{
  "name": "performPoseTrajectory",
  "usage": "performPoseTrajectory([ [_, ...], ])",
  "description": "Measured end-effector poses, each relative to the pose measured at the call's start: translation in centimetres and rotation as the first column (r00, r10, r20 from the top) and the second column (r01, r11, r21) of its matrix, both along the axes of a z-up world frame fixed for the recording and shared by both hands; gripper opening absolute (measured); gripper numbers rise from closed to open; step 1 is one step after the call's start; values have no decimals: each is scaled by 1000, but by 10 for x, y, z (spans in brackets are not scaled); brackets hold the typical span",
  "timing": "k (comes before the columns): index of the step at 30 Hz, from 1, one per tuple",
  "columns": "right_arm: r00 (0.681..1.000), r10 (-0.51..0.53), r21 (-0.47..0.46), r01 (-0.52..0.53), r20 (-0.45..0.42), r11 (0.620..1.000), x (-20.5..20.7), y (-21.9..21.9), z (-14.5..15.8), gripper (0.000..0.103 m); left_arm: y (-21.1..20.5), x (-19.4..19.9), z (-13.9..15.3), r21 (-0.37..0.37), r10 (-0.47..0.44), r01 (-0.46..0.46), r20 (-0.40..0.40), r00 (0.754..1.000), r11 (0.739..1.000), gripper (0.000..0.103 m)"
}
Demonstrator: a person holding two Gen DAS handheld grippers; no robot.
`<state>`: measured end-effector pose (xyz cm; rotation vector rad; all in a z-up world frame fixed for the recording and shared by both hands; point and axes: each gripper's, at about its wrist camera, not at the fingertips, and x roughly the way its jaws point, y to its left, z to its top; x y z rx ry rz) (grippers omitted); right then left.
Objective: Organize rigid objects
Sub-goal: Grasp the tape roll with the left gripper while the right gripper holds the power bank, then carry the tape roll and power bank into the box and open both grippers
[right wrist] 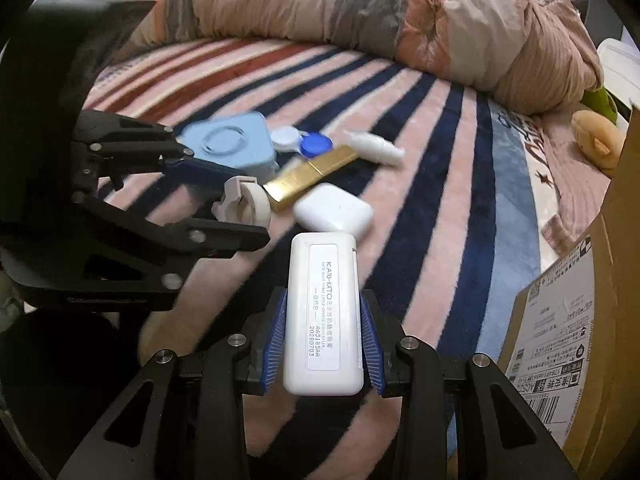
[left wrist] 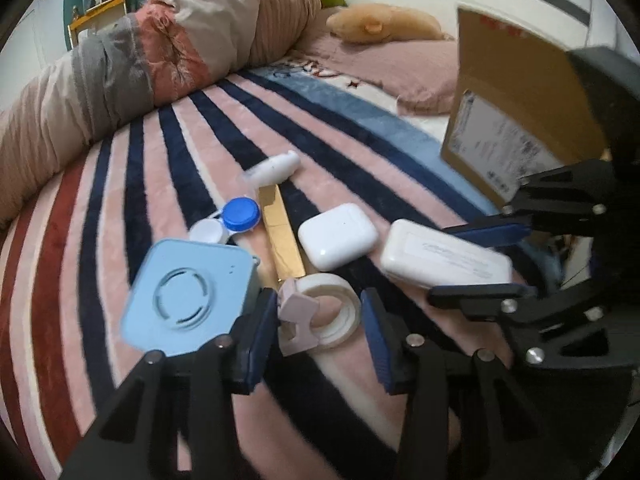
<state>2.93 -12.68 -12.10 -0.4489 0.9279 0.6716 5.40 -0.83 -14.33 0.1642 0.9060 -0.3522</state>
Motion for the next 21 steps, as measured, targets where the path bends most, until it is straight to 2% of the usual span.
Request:
performPoseTrajectory([
  [3, 999, 23, 36, -24, 35, 999, -10, 5, 16, 31, 8, -17, 29, 1, 10, -10, 47, 999, 1000, 40],
  [8, 994, 38, 153, -53, 102, 987, -32, 5, 60, 31, 16, -47, 99, -21, 7, -4, 148, 989, 1000, 40],
  [14, 975, 20, 238, -74, 221, 969, -58, -20, 117, 31, -16, -63, 181, -57, -61, 78, 253, 966, 995, 40],
  [18, 962, -55, 266, -18, 266, 964, -56, -58, 135, 31, -53, -53, 206, -85, -122, 150, 271, 955, 985, 40],
  [21, 957, -121, 283, 43, 265, 958, -48, -91, 138, 31, -87, -34, 210, -103, -169, 201, 260, 951, 974, 40],
])
